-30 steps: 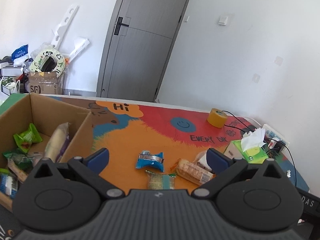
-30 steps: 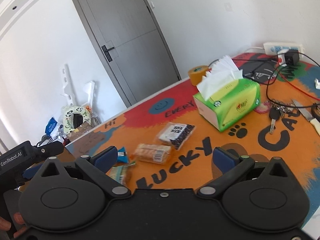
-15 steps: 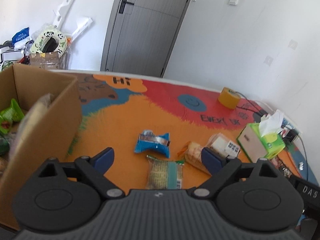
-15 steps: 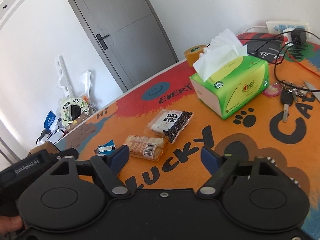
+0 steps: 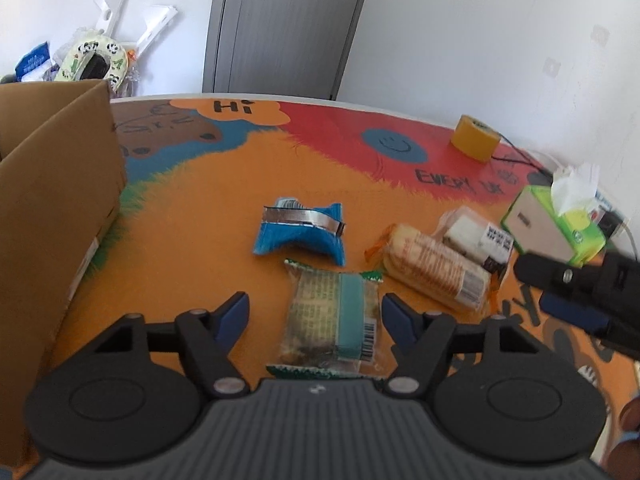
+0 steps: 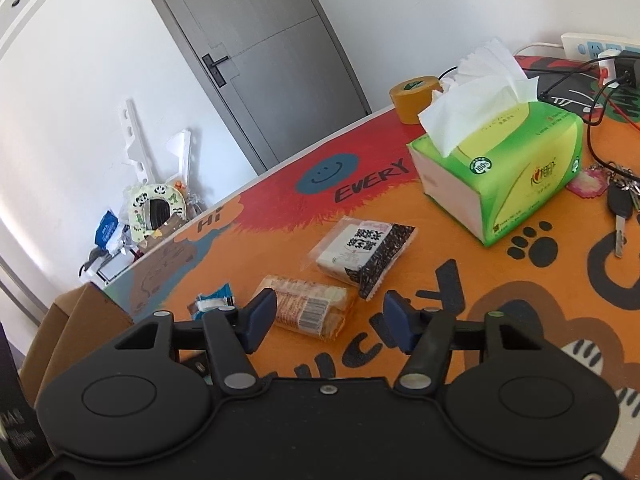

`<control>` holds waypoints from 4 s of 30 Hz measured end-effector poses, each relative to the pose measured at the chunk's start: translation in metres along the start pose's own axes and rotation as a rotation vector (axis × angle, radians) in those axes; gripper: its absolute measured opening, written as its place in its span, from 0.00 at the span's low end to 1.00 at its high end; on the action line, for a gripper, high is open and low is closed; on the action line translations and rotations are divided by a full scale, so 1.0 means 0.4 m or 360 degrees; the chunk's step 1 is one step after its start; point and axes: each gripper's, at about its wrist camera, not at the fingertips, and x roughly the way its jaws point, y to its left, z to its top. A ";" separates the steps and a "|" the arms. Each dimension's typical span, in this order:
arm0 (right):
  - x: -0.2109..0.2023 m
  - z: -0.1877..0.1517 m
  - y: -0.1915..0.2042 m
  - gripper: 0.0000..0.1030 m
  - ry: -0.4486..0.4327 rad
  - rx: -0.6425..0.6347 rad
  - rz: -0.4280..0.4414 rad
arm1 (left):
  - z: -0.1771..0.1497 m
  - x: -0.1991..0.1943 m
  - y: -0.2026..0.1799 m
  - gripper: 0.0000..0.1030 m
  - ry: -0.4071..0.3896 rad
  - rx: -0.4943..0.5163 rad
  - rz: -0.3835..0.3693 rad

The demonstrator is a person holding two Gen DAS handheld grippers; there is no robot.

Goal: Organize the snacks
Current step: 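Grasp the green wafer packet with the left gripper while the right grasps the biscuit-roll packet, then carry both packets over the cardboard box and open both grippers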

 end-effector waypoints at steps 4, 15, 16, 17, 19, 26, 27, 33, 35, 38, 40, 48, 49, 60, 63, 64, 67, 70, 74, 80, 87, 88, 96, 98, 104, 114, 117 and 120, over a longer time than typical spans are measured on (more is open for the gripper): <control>0.012 0.003 0.006 0.58 0.0002 0.0000 0.0007 | -0.005 0.002 -0.010 0.61 -0.0008 0.0053 0.0015; 0.066 0.008 0.053 0.58 0.0006 -0.0046 0.0092 | 0.007 -0.008 0.043 0.46 -0.0049 -0.0015 0.0051; 0.071 0.010 0.055 0.58 0.0007 -0.0046 0.0093 | 0.011 -0.009 0.050 0.46 -0.0055 -0.0026 0.0047; 0.077 0.012 0.058 0.58 0.0009 -0.0046 0.0092 | 0.016 -0.011 0.055 0.46 -0.0063 -0.0036 0.0049; 0.088 0.016 0.061 0.59 0.0013 -0.0046 0.0092 | 0.025 -0.013 0.064 0.46 -0.0082 -0.0054 0.0054; 0.119 0.027 0.077 0.59 0.0002 -0.0100 0.0060 | 0.044 -0.008 0.089 0.46 -0.0098 -0.0116 0.0072; 0.125 0.029 0.077 0.59 0.0004 -0.0107 0.0057 | 0.045 -0.008 0.090 0.46 -0.0098 -0.0120 0.0073; 0.149 0.010 0.067 0.59 0.0111 -0.0104 0.0041 | 0.040 -0.009 0.092 0.46 -0.0091 -0.0121 0.0069; 0.146 -0.009 0.067 0.59 0.0157 -0.0120 0.0034 | 0.039 -0.012 0.090 0.46 -0.0093 -0.0123 0.0062; 0.126 -0.035 0.081 0.59 0.0152 -0.0202 0.0023 | 0.037 -0.019 0.088 0.46 -0.0100 -0.0132 0.0063; 0.113 -0.044 0.093 0.56 0.0166 -0.0248 0.0019 | 0.033 -0.024 0.088 0.46 -0.0096 -0.0144 0.0061; 0.075 -0.062 0.096 0.33 0.0190 -0.0266 -0.0012 | 0.019 -0.067 0.081 0.46 -0.0121 -0.0137 0.0053; 0.067 -0.065 0.094 0.33 0.0189 -0.0257 -0.0011 | 0.017 -0.074 0.079 0.46 -0.0127 -0.0133 0.0050; -0.030 -0.080 0.095 0.33 0.0118 -0.0192 0.0042 | 0.015 -0.175 0.073 0.46 -0.0222 -0.0111 0.0014; -0.053 -0.078 0.108 0.33 0.0094 -0.0196 0.0070 | 0.022 -0.208 0.076 0.46 -0.0263 -0.0111 0.0013; -0.059 -0.077 0.113 0.33 0.0087 -0.0196 0.0082 | 0.024 -0.218 0.078 0.46 -0.0274 -0.0110 0.0013; -0.069 -0.073 0.127 0.33 0.0074 -0.0187 0.0119 | 0.031 -0.251 0.084 0.46 -0.0314 -0.0111 0.0008; -0.077 -0.069 0.148 0.33 0.0055 -0.0202 0.0139 | 0.039 -0.279 0.094 0.46 -0.0348 -0.0119 0.0003; -0.084 -0.066 0.172 0.33 0.0040 -0.0214 0.0161 | 0.051 -0.309 0.105 0.46 -0.0389 -0.0116 0.0012; -0.098 -0.064 0.221 0.33 0.0013 -0.0246 0.0215 | 0.067 -0.357 0.156 0.46 -0.0441 -0.0134 0.0045; -0.102 -0.076 0.305 0.33 -0.0012 -0.0287 0.0317 | 0.081 -0.424 0.238 0.46 -0.0515 -0.0157 0.0143; -0.101 -0.077 0.317 0.33 -0.0011 -0.0297 0.0333 | 0.082 -0.430 0.250 0.46 -0.0520 -0.0166 0.0153; -0.091 -0.084 0.391 0.33 -0.0003 -0.0364 0.0387 | 0.083 -0.462 0.347 0.46 -0.0541 -0.0245 0.0221; -0.090 -0.089 0.409 0.33 -0.0004 -0.0380 0.0397 | 0.081 -0.464 0.368 0.46 -0.0539 -0.0264 0.0236; -0.084 -0.103 0.462 0.33 0.0001 -0.0426 0.0416 | 0.076 -0.448 0.430 0.46 -0.0511 -0.0324 0.0271; -0.070 -0.109 0.524 0.33 0.0009 -0.0492 0.0426 | 0.066 -0.419 0.502 0.46 -0.0455 -0.0382 0.0322; -0.064 -0.114 0.540 0.33 0.0012 -0.0499 0.0430 | 0.066 -0.411 0.513 0.46 -0.0445 -0.0383 0.0363; -0.058 -0.120 0.552 0.33 0.0018 -0.0505 0.0444 | 0.073 -0.410 0.520 0.49 -0.0439 -0.0373 0.0376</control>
